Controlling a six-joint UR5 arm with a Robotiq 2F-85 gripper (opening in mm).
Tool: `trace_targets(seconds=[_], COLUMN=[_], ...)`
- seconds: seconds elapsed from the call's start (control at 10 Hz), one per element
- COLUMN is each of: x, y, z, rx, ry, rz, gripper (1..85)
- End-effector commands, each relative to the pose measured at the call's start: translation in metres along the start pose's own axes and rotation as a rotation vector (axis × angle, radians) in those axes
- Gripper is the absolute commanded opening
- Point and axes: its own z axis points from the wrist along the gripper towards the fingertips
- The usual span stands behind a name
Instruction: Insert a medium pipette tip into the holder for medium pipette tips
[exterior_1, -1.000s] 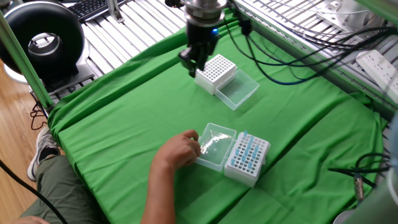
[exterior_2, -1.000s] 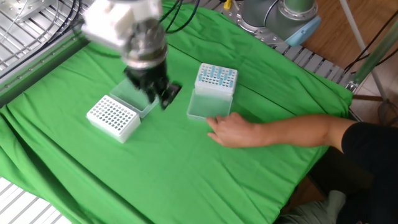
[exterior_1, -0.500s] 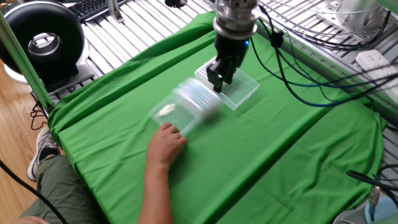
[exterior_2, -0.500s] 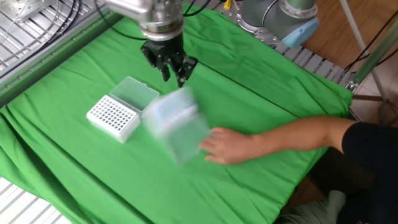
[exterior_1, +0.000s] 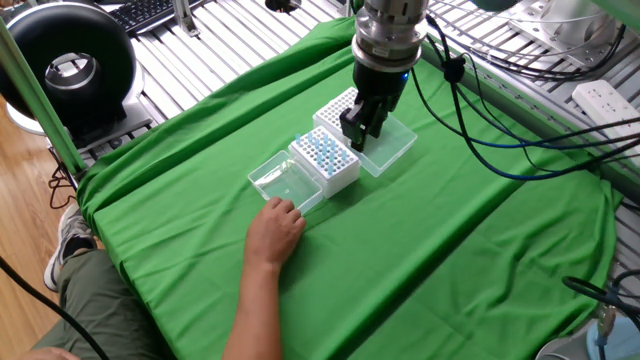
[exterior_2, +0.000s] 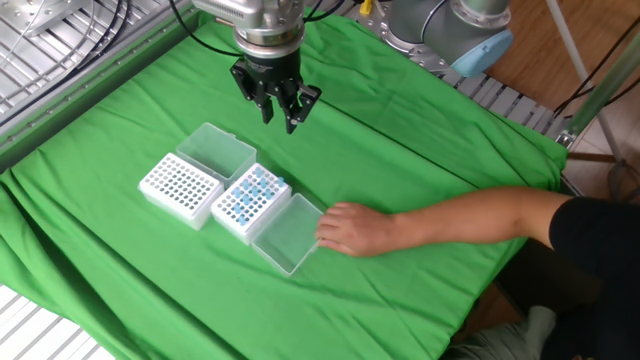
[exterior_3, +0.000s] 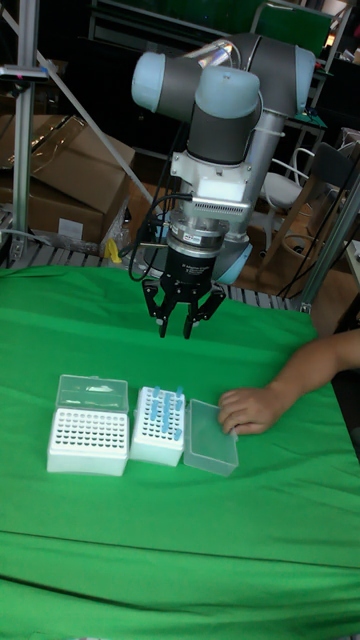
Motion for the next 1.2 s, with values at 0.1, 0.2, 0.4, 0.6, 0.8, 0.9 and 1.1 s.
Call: trace_targets(seconds=[0.1,0.2,0.4,0.6,0.8,0.9,1.1], x=[-0.005,-0.006,-0.001,0.009,0.008,-0.002,-0.028], y=[0.001,0.002,-0.003,0.009,0.013,0.02,0.034], z=[-0.001,-0.001,-0.001,-0.001,-0.001,0.005,0.028], rx=[-0.005,-0.009,0.01,-0.036,-0.051,-0.063,-0.054], ry=[-0.03,-0.032,-0.013,0.025,0.021,0.01,-0.034], rz=[0.002,-0.02,-0.051,-0.062,-0.061,-0.045,-0.023], gripper=[39.7,40.0,39.0,39.3,43.7,43.7,43.7])
